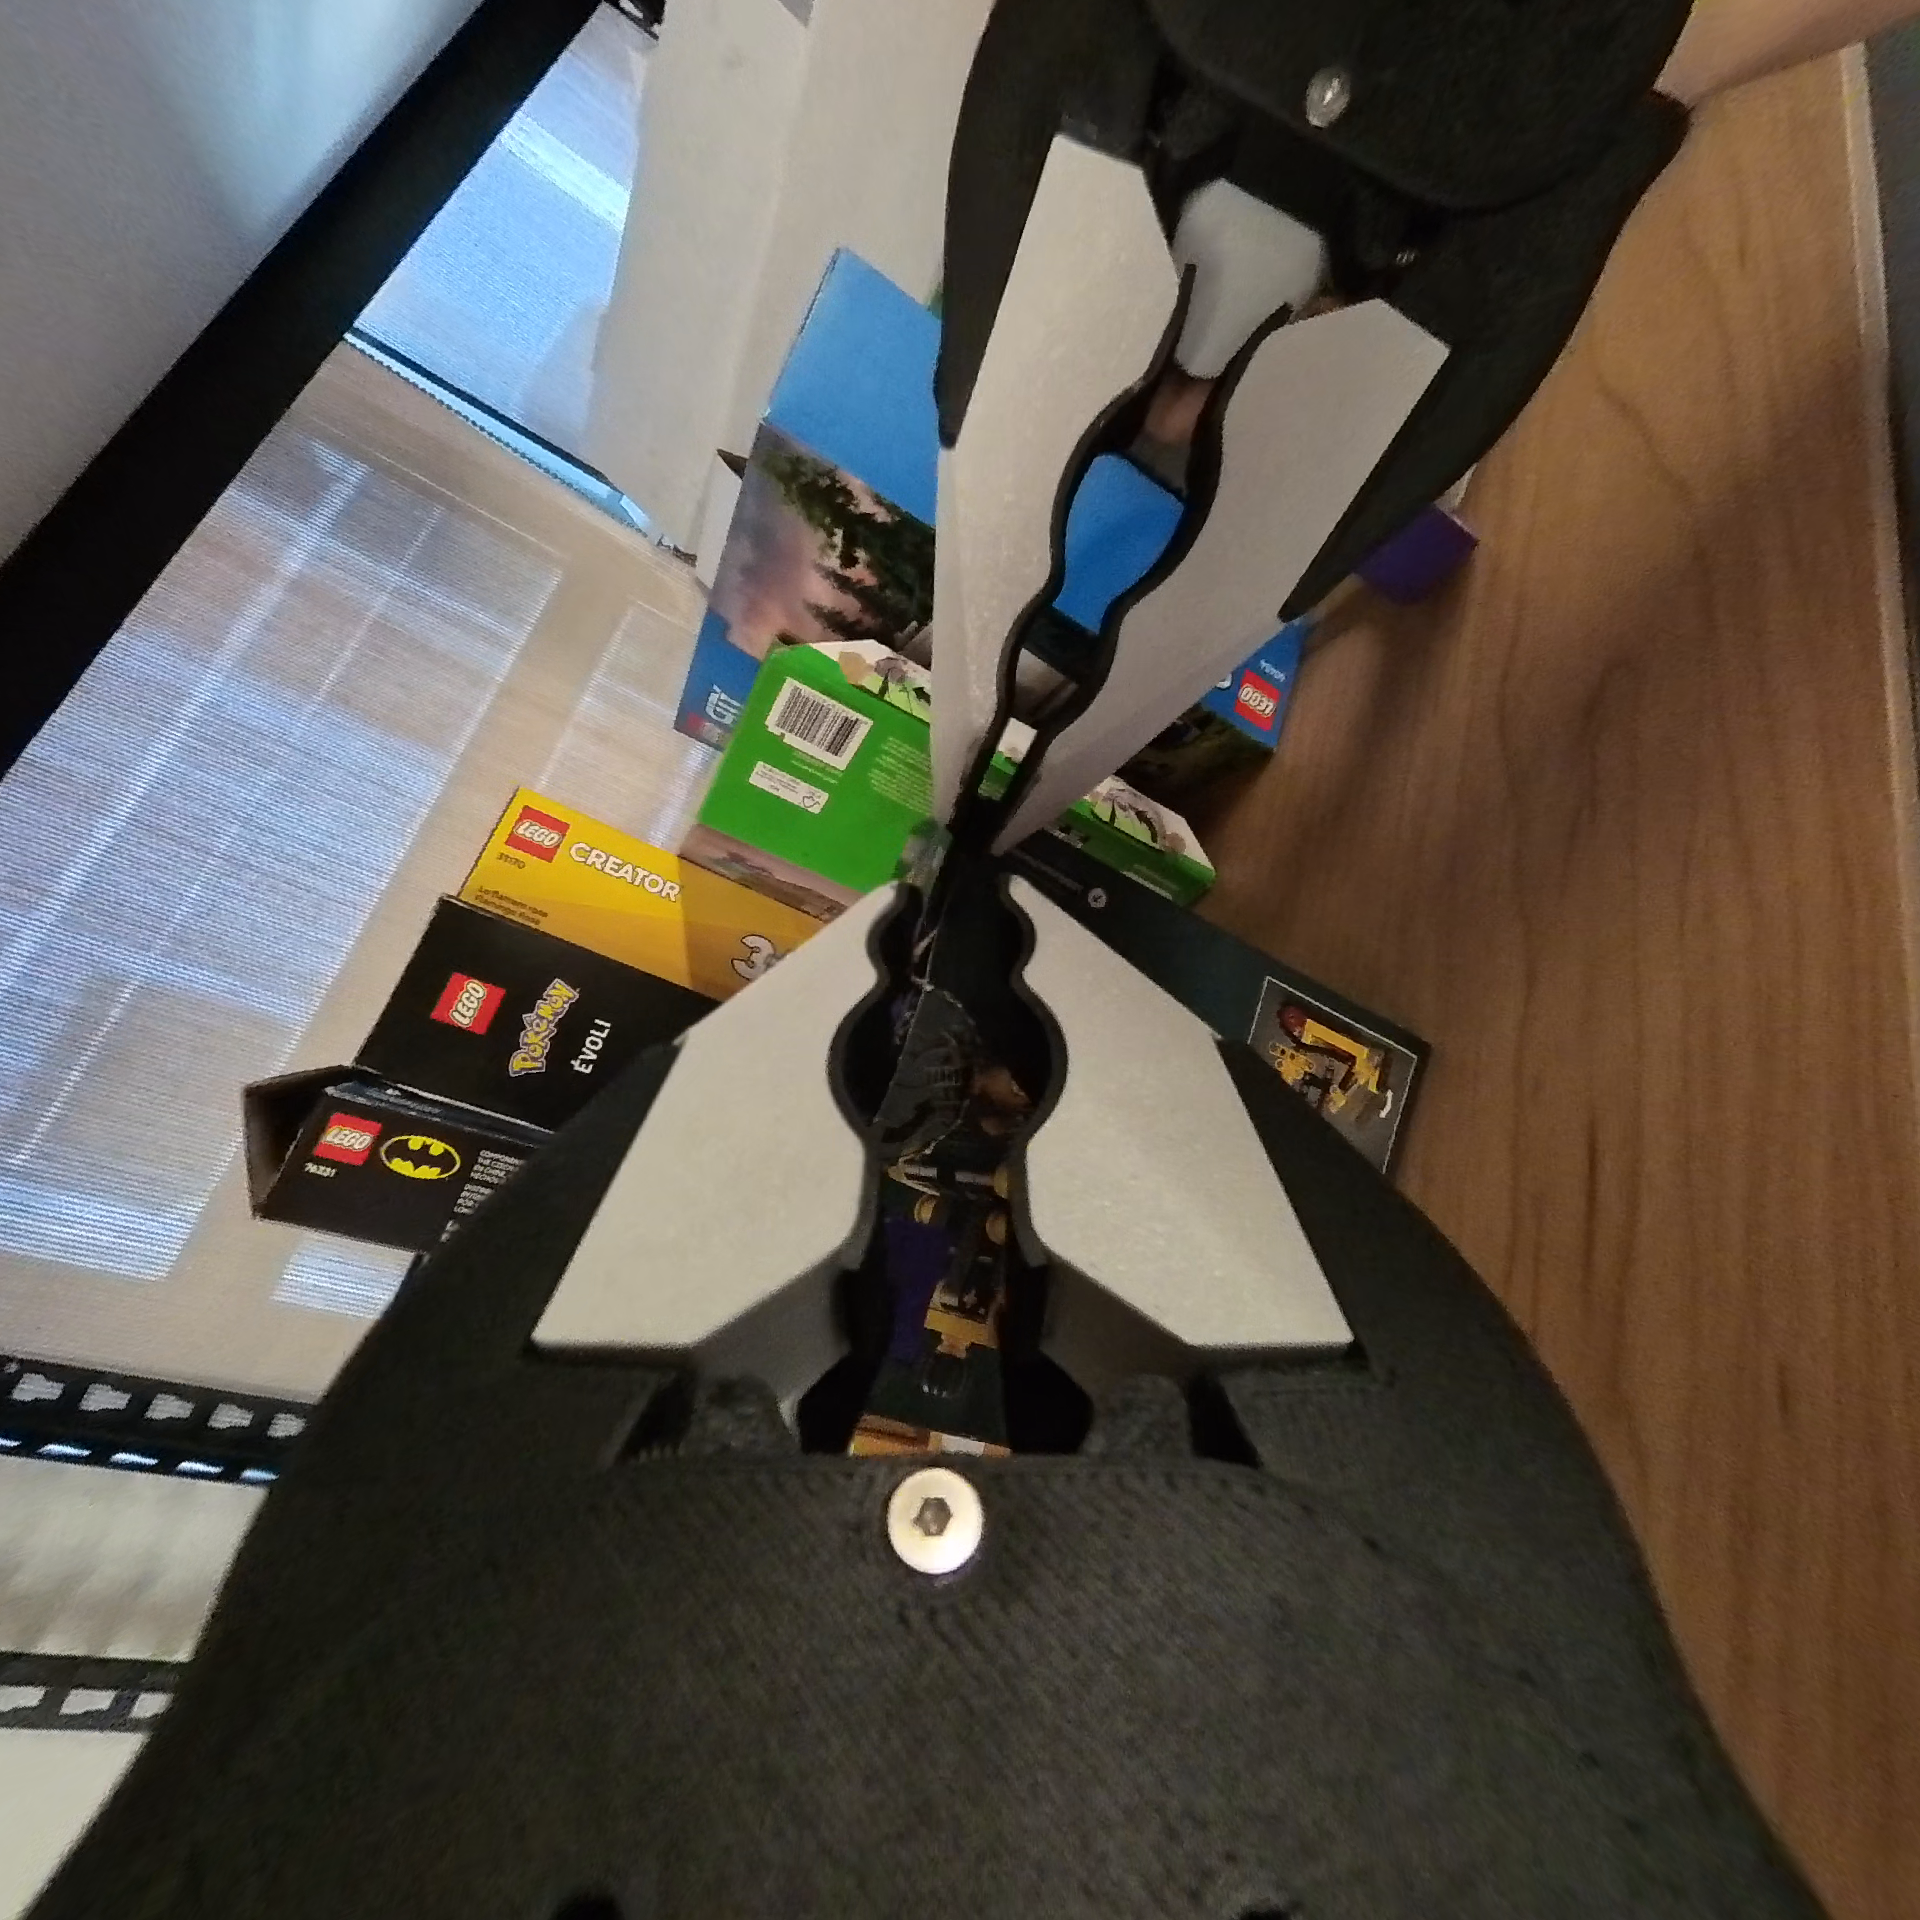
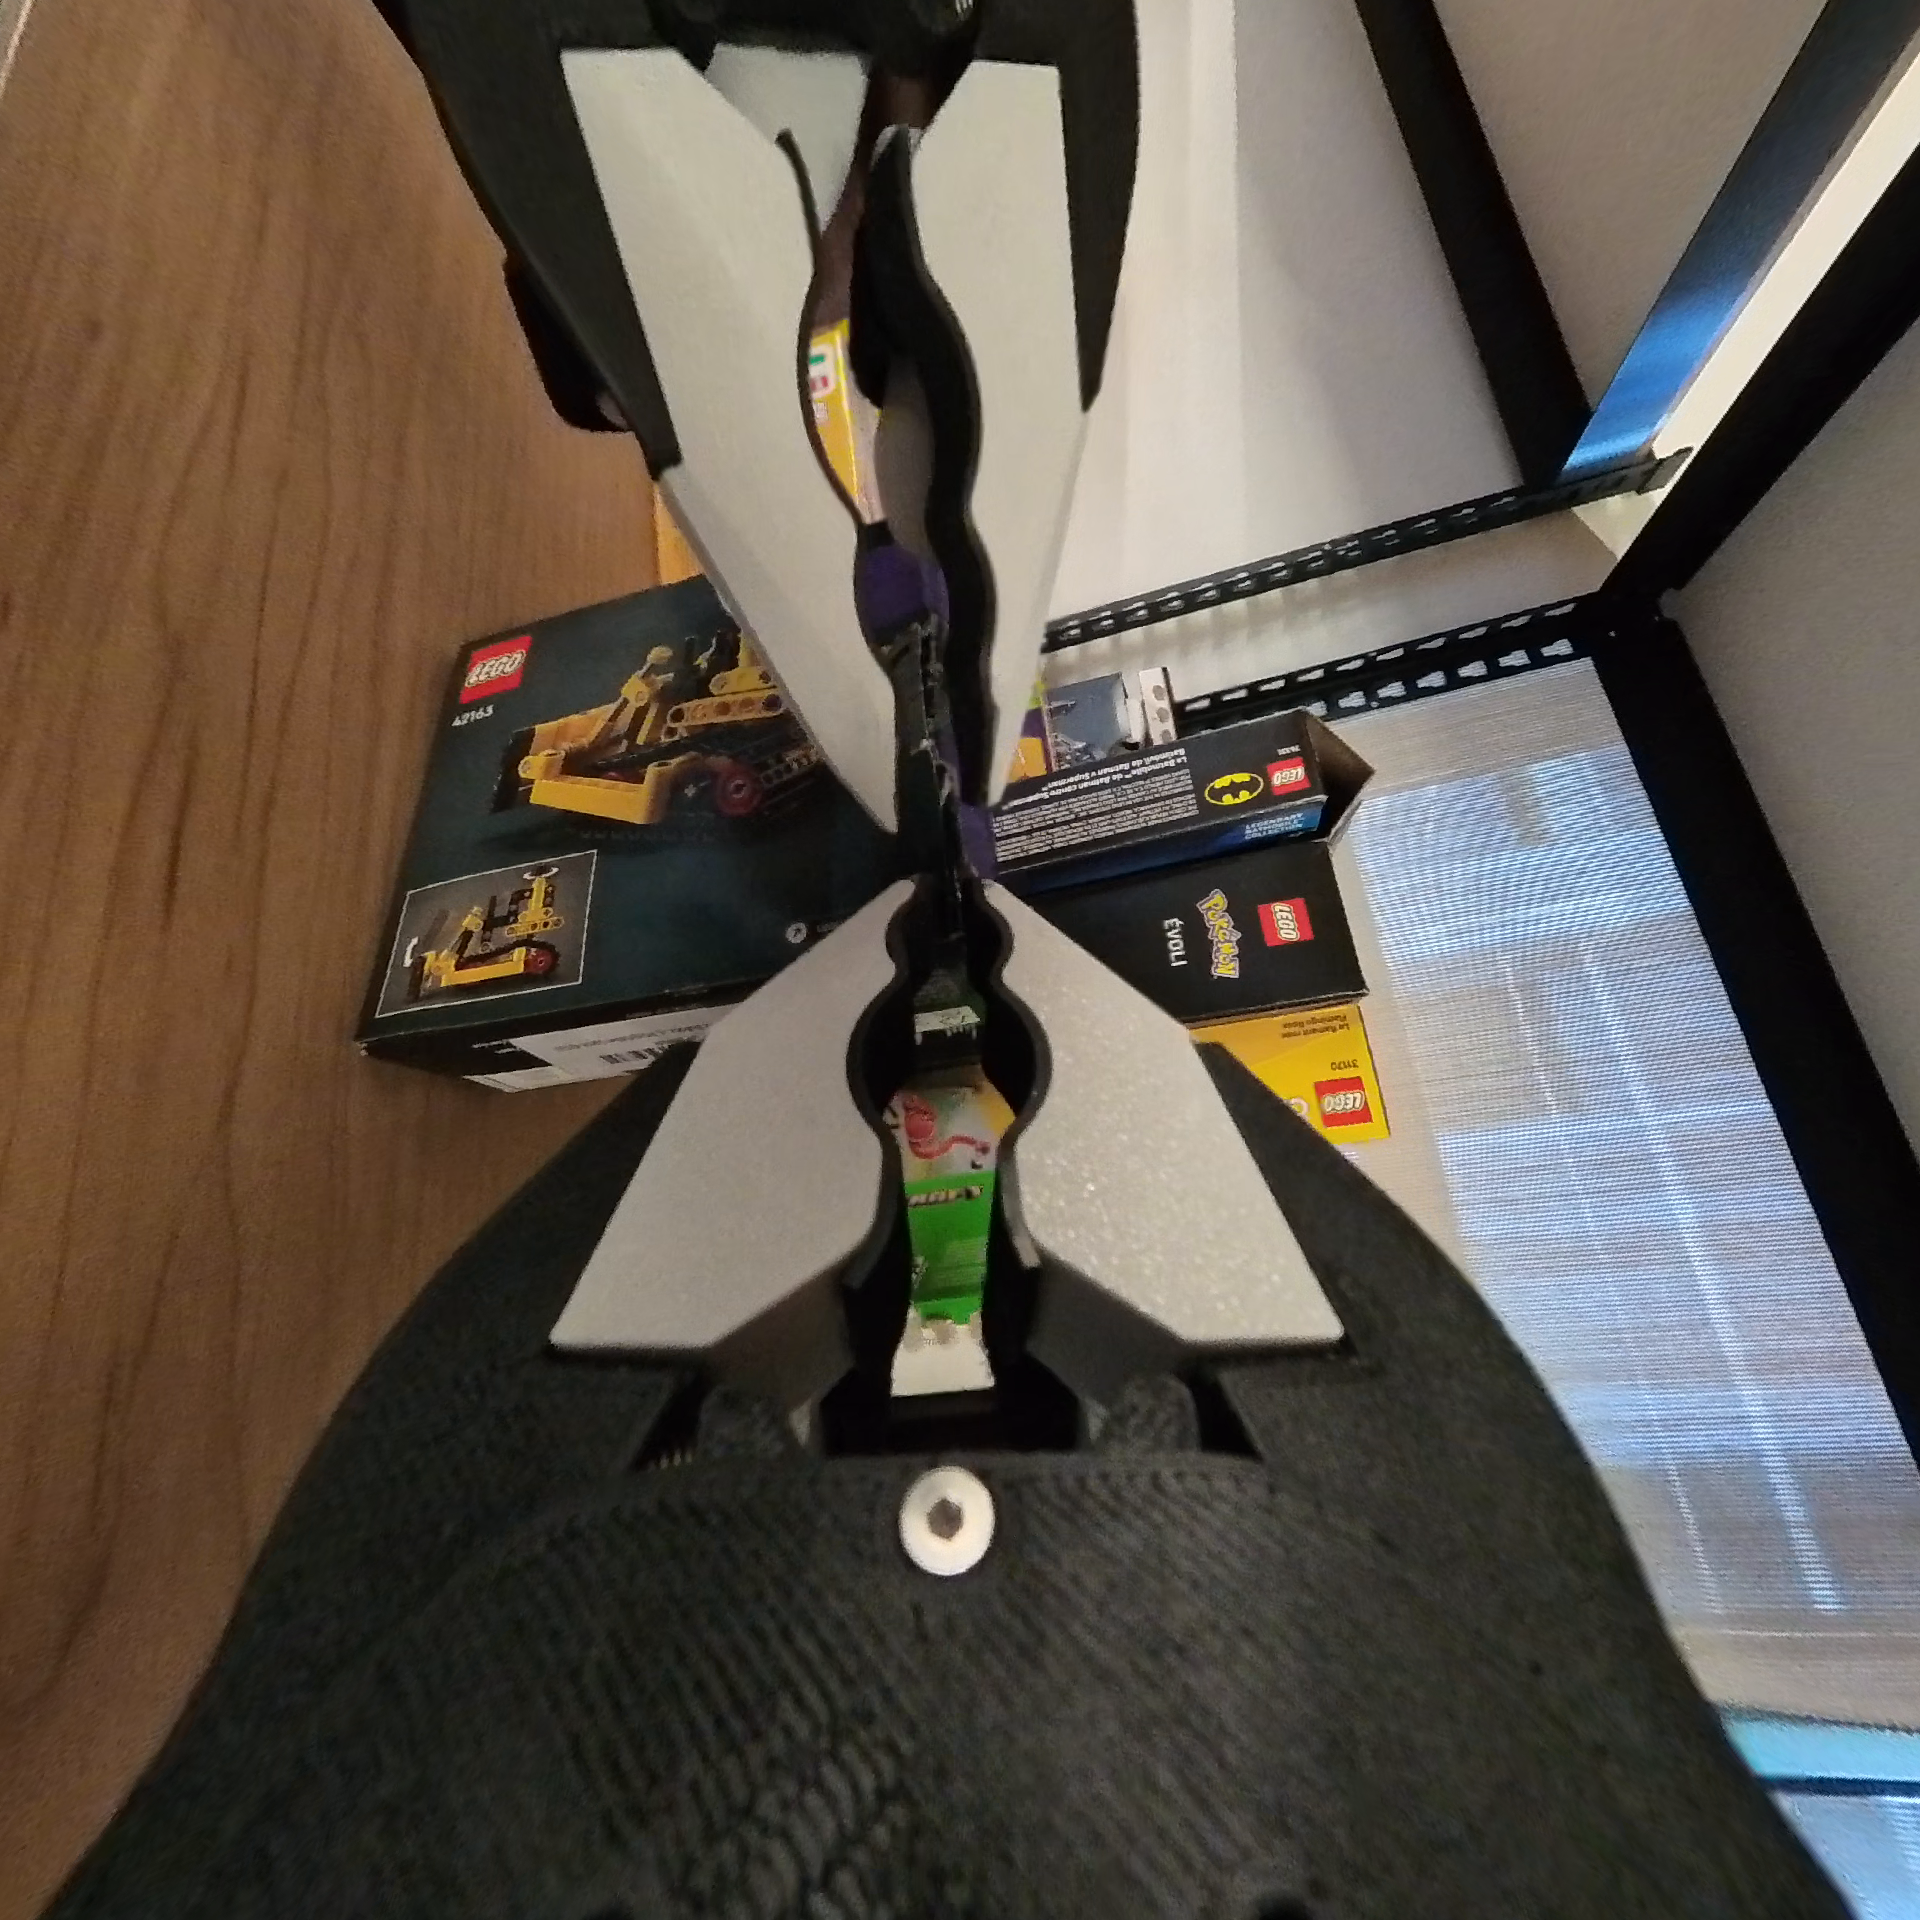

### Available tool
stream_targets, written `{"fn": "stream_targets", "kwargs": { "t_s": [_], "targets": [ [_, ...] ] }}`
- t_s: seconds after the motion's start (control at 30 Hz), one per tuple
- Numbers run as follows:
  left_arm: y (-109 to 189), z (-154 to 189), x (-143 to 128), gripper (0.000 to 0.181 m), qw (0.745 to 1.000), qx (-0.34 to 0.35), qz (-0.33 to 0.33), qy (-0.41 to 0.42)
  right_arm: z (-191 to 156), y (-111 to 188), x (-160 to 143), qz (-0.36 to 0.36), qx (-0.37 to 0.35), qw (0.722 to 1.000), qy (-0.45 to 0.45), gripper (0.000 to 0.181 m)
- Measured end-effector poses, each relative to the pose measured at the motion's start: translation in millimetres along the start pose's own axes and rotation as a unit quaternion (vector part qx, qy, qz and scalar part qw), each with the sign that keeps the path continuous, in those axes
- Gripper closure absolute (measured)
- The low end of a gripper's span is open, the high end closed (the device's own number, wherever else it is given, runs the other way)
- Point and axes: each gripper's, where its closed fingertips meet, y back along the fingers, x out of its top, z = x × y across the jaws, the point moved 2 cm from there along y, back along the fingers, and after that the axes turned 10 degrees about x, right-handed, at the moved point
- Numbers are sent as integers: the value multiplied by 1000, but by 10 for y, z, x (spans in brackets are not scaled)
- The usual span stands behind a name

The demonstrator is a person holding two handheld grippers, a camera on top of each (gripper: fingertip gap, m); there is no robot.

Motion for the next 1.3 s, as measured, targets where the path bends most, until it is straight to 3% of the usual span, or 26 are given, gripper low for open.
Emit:
{"fn": "stream_targets", "kwargs": {
  "t_s": [0.97, 1.03, 1.13, 1.23, 1.3],
  "targets": [
    [-67, 22, -42, 176, 1000, 15, -16, -2, -5, -8, -8, 16, -17, 1000, -2, 179],
    [-56, 24, -28, 176, 1000, 13, -10, -4, 1, 26, 17, 50, -2, 998, -42, 180],
    [-45, 14, -37, 176, 1000, 16, -8, -8, 145, 132, 70, 130, 24, 975, -177, 149],
    [-40, 19, -28, 176, 1000, 17, -4, -8, 150, 78, -87, 132, 86, 946, -284, 148],
    [-37, 20, -27, 175, 1000, 20, -1, -16, 172, 37, -128, 158, 120, 900, -387, 159]
  ]
}}
